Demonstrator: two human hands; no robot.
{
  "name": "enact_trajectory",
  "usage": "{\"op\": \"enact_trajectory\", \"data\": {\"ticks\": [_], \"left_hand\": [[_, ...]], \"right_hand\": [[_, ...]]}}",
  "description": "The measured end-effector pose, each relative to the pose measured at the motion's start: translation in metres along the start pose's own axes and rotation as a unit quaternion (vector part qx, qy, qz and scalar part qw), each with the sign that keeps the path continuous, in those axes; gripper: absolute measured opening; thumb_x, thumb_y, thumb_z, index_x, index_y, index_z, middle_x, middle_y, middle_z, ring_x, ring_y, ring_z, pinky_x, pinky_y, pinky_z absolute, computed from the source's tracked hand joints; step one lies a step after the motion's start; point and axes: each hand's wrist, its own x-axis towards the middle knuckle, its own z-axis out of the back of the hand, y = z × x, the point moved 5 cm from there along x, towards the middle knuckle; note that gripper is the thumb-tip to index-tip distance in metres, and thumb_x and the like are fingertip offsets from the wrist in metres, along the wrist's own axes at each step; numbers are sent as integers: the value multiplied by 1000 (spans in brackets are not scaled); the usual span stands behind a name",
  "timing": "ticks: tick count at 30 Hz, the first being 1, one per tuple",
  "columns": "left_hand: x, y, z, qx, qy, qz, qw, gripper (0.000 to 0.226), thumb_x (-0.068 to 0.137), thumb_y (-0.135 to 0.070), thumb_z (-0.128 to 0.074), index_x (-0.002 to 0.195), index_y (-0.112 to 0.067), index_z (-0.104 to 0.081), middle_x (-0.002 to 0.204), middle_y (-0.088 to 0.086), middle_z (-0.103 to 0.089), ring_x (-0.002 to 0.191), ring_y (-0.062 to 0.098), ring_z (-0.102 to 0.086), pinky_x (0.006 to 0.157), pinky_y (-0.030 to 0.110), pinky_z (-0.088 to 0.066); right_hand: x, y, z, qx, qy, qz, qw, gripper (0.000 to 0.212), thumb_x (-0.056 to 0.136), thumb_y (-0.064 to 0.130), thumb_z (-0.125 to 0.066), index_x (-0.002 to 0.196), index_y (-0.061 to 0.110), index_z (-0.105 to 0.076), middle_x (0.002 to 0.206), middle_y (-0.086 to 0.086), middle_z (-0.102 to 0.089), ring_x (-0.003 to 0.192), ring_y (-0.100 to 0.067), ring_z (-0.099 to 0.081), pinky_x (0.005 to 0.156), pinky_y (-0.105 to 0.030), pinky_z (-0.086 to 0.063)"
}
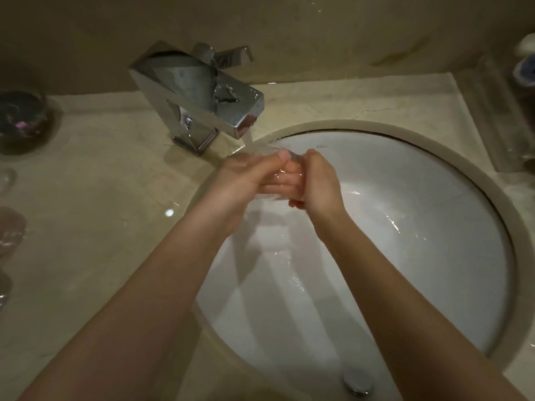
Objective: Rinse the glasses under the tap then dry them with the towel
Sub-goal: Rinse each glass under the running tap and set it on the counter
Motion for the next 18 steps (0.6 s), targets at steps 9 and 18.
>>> {"op": "enact_trajectory", "data": {"ticks": [9, 18], "left_hand": [[-13, 5, -11, 108, 48, -61, 991, 13, 87, -2, -67, 95, 7, -73, 91, 23, -73, 86, 25, -71, 86, 37, -56], [-8, 7, -13, -11, 8, 45, 999, 14, 91, -11, -63, 88, 0, -72, 83, 15, -75, 72, 19, -73, 63, 19, -55]], "right_hand": [[0, 2, 13, -37, 101, -206, 973, 32, 96, 29, -35, 85, 11, -59, 81, -12, -69, 59, -24, -67, 48, -24, -54], [-10, -15, 8, 24, -105, 160, 981, 26, 99, 20, -36, 87, 16, -59, 75, 6, -62, 71, -9, -62, 64, -30, -55]]}}
